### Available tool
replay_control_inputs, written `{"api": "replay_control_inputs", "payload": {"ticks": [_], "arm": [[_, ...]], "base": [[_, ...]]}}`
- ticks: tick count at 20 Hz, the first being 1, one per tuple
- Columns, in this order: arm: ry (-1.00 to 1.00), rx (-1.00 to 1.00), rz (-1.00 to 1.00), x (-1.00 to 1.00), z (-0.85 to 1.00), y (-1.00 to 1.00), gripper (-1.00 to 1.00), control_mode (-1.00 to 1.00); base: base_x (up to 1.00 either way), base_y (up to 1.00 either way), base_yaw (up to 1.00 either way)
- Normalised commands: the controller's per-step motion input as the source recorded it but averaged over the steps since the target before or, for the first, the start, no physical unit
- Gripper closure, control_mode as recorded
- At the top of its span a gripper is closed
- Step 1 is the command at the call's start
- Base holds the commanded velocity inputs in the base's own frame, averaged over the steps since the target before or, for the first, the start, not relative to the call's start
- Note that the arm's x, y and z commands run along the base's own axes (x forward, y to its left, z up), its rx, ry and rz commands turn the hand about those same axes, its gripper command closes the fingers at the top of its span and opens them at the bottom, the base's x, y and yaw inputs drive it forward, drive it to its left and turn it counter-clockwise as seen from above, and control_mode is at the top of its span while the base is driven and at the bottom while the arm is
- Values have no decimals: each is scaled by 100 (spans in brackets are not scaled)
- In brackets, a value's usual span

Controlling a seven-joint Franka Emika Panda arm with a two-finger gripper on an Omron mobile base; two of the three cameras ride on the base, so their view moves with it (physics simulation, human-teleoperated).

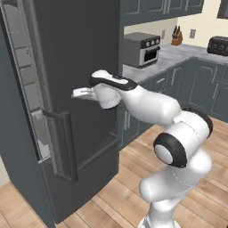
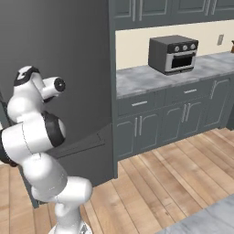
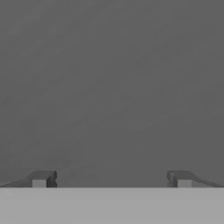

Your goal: Place the pear in the correct fridge rack based on whether it is a fruit or vegetable. Finally, close the fridge door.

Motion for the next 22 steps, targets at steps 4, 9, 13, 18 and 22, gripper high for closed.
{"api": "replay_control_inputs", "payload": {"ticks": [4, 9, 13, 18, 22], "arm": [[-1, 0, -6, 67, -5, 61, -100, -100], [0, -2, -9, 79, -38, 54, -100, -100], [1, -9, -13, 92, -44, 74, -100, -100], [2, -17, -20, 96, -57, 87, -100, -100], [11, -21, -32, 67, -43, 69, -100, -100]], "base": [[0, 0, 0], [0, 0, 0], [0, 0, 0], [0, 0, 0], [0, 0, 0]]}}
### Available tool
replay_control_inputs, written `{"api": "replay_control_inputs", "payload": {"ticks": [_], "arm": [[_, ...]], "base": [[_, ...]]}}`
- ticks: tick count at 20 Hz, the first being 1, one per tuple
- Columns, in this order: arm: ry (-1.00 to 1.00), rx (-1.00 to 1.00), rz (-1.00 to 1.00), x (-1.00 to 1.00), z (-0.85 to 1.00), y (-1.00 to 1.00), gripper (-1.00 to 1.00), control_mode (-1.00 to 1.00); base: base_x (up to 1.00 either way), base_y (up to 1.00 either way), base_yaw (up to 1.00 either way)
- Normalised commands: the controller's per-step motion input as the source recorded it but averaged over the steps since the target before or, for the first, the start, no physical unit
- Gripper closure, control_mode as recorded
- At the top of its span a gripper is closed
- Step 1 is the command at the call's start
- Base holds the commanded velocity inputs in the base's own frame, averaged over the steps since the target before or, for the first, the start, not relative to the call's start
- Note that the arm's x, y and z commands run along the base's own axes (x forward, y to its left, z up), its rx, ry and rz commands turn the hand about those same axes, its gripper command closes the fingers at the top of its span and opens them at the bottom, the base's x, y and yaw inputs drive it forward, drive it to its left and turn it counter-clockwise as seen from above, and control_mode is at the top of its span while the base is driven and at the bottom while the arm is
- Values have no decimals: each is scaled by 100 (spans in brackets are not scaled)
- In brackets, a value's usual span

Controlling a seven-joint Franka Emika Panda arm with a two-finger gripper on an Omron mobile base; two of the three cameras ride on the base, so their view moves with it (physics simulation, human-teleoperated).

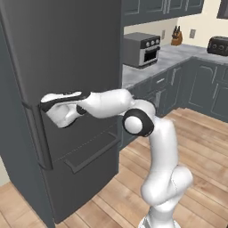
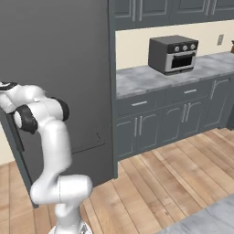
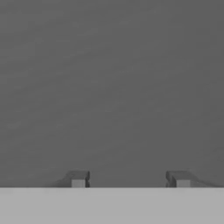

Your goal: Place the pear in the correct fridge rack based on whether it is a fruit or vegetable. Finally, close the fridge door.

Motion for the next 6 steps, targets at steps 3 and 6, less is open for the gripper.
{"api": "replay_control_inputs", "payload": {"ticks": [3, 6], "arm": [[31, -18, -38, 2, -4, 10, -100, -100], [47, -10, -43, -6, 0, -37, -100, -100]], "base": [[0, 0, 0], [0, 0, 0]]}}
